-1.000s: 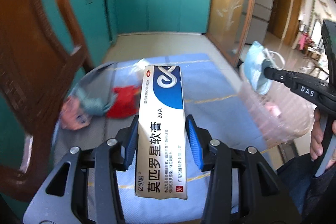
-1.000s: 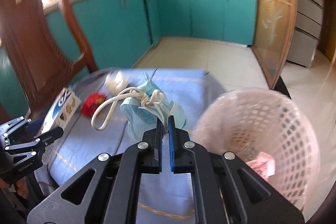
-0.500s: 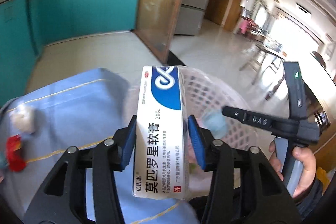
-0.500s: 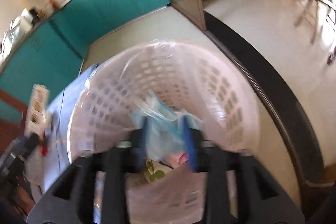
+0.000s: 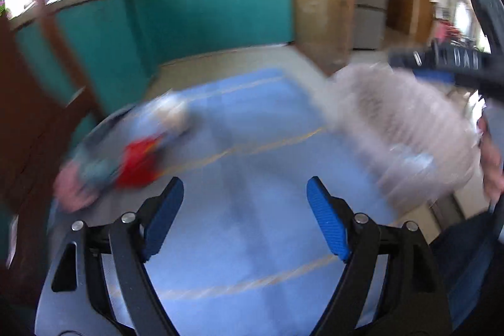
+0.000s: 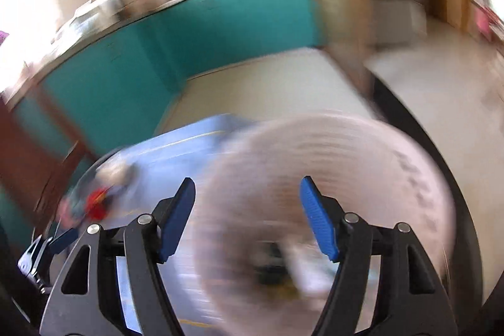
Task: Collect trash
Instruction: 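Grasp the pink packet and teal cloth with the right gripper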
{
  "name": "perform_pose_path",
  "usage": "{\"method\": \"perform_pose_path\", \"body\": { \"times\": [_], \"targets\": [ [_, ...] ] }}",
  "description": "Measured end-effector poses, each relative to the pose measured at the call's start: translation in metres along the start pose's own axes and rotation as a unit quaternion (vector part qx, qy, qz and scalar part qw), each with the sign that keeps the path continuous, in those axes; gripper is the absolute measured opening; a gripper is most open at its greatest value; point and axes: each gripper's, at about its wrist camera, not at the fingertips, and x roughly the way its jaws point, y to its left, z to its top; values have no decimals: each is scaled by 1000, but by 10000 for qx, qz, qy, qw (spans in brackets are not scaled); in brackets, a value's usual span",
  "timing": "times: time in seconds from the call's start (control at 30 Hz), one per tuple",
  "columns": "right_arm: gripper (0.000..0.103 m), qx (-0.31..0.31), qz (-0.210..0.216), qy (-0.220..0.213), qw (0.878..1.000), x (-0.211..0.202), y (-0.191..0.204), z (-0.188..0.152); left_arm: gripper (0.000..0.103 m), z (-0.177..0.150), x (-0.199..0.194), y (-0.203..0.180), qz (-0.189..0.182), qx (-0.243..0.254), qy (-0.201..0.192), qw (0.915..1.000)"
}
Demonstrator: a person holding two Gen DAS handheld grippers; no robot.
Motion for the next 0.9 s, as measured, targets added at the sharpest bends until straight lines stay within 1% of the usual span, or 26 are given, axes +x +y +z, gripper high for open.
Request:
{"method": "perform_pose_path", "body": {
  "times": [0.03,0.07,0.1,0.13,0.17,0.2,0.27,0.3,0.33,0.37,0.43,0.53,0.6,0.7,0.77,0.8,0.83,0.87,0.9],
  "targets": [
    [68,-371,257,57,9990,10,29,2,81,-12,-4,17,134,-77,109,9998],
    [68,-881,621,126,9941,23,68,4,81,-23,-8,29,213,-124,189,9995],
    [68,-1179,851,159,9892,29,92,4,81,-29,-12,37,262,-148,232,9993],
    [68,-1526,1132,200,9816,37,120,4,81,-37,-17,49,323,-174,282,9989],
    [68,-1906,1461,250,9704,50,154,5,81,-43,-21,55,350,-182,302,9988],
    [68,-2133,1704,298,9615,62,177,5,81,-48,-25,61,376,-187,305,9987],
    [68,-2366,2074,453,9481,83,209,6,81,-57,-40,69,406,-224,276,9985],
    [68,-2543,2290,663,9373,102,232,4,81,-58,-46,71,400,-241,260,9986],
    [68,-2684,2322,784,9316,114,246,2,81,-61,-50,76,397,-276,242,9985],
    [68,-2807,2255,878,9288,128,259,-1,81,-66,-53,79,394,-306,240,9985],
    [68,-2761,2276,1106,9272,153,275,-1,81,-72,-55,86,381,-377,268,9982],
    [68,-2385,2623,1426,9241,179,286,3,81,-79,-56,93,355,-431,302,9980],
    [68,-2332,2581,1567,9243,192,292,3,81,-80,-53,95,325,-453,325,9979],
    [68,-2493,2342,1746,9233,207,302,-3,81,-81,-52,95,244,-473,331,9980],
    [66,-2410,2517,1976,9163,214,307,-5,81,-80,-48,95,187,-459,315,9983],
    [57,-2364,2615,2060,9128,214,307,-8,81,-79,-49,94,172,-446,301,9984],
    [51,-2324,2738,2165,9078,214,306,-9,81,-79,-50,93,163,-435,292,9985],
    [39,-2314,2825,2258,9032,214,306,-11,81,-79,-51,93,160,-429,292,9985],
    [31,-2336,2904,2377,8970,213,306,-14,81,-79,-52,93,159,-432,292,9985]
  ]
}}
